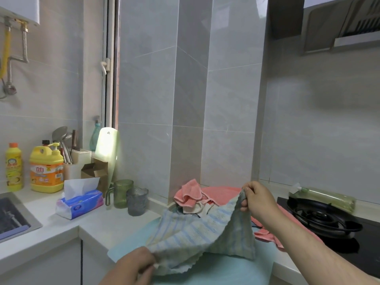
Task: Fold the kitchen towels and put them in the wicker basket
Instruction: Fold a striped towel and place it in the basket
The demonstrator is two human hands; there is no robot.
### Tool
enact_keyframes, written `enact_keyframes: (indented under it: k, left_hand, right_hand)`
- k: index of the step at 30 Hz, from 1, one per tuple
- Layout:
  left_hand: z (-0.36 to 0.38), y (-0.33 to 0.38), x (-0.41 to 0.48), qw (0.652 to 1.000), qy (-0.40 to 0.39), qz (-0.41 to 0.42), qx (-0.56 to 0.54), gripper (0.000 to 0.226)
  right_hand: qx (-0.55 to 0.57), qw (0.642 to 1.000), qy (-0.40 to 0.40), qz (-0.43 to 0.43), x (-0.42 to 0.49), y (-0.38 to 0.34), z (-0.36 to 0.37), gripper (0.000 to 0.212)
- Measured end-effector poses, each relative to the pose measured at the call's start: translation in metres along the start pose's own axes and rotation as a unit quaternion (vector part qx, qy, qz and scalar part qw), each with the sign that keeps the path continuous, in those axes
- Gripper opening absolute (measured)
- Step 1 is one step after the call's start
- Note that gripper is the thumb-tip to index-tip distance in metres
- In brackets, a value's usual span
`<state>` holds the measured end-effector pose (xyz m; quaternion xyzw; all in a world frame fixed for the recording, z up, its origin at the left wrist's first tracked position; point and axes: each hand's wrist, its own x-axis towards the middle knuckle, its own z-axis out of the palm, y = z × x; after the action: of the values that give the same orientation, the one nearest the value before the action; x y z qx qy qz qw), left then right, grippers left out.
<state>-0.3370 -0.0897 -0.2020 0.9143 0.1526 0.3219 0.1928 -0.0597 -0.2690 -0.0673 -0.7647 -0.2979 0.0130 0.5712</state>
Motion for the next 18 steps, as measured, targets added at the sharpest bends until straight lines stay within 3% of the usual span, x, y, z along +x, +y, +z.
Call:
enact_keyframes:
  k: [3,11,14,18]
  left_hand:
    - [-0.012,-0.006,0.008,0.990,0.092,-0.067,-0.080,0.021]
    - [-0.077,0.024,0.084,0.933,0.283,-0.100,-0.198,0.027]
    - [-0.096,0.028,0.111,0.908,0.302,-0.137,-0.257,0.023]
    - [-0.116,0.029,0.136,0.910,0.284,-0.138,-0.269,0.025]
  right_hand:
    - [0.015,1.000,0.010,0.009,0.000,0.005,-0.004,0.022]
    - [0.016,0.998,0.050,-0.039,0.018,-0.008,-0.031,0.027]
    - [0.000,0.995,0.071,-0.072,0.019,-0.018,-0.042,0.031]
    - [0.057,0.990,0.095,-0.086,0.019,-0.032,-0.051,0.026]
